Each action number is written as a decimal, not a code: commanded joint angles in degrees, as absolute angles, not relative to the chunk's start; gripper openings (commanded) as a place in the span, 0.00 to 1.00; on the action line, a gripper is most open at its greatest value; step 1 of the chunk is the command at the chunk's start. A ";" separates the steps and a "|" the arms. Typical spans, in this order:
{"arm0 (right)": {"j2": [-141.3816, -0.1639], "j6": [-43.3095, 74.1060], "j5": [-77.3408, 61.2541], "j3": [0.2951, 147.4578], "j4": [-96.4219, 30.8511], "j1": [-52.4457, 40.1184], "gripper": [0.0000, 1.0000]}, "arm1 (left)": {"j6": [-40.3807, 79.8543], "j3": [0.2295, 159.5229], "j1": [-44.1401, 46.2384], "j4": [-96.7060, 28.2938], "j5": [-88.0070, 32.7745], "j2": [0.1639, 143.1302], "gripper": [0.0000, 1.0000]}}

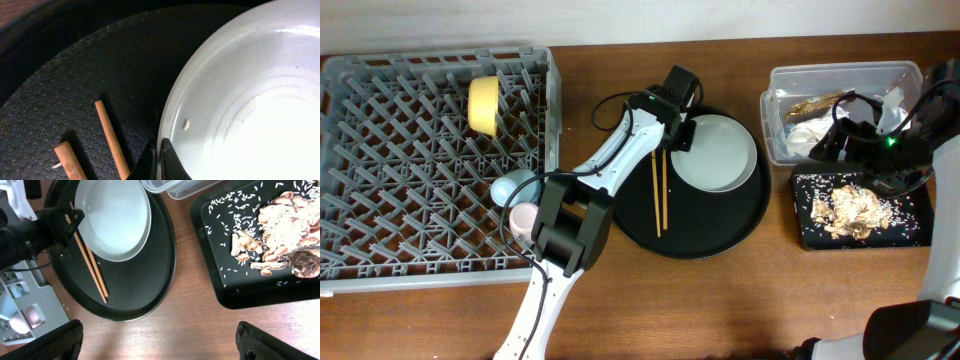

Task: Sort waste into correct bins and load items into the dishwasher rack
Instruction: 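Lift the white plate over to the rack with the left gripper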

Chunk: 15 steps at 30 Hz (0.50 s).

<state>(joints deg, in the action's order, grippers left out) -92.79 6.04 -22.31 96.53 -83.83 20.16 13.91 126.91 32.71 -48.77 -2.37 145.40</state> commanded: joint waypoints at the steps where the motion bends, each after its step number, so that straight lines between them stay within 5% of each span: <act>1: -92.51 6.02 -22.26 96.42 -83.99 20.27 0.98 | 13.61 130.80 32.56 -52.45 -3.68 147.74 0.01; 9: -92.51 6.04 -22.70 96.42 -84.03 20.27 0.98 | 10.57 158.28 30.02 -75.20 -2.28 147.74 0.01; 15: -92.51 6.02 -22.68 96.42 -84.07 20.27 0.98 | 10.55 179.46 26.15 -90.94 10.55 145.18 0.01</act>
<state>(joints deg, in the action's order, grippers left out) -92.79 6.04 -22.33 96.53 -83.90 20.16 11.70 172.77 28.62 -87.61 1.80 147.79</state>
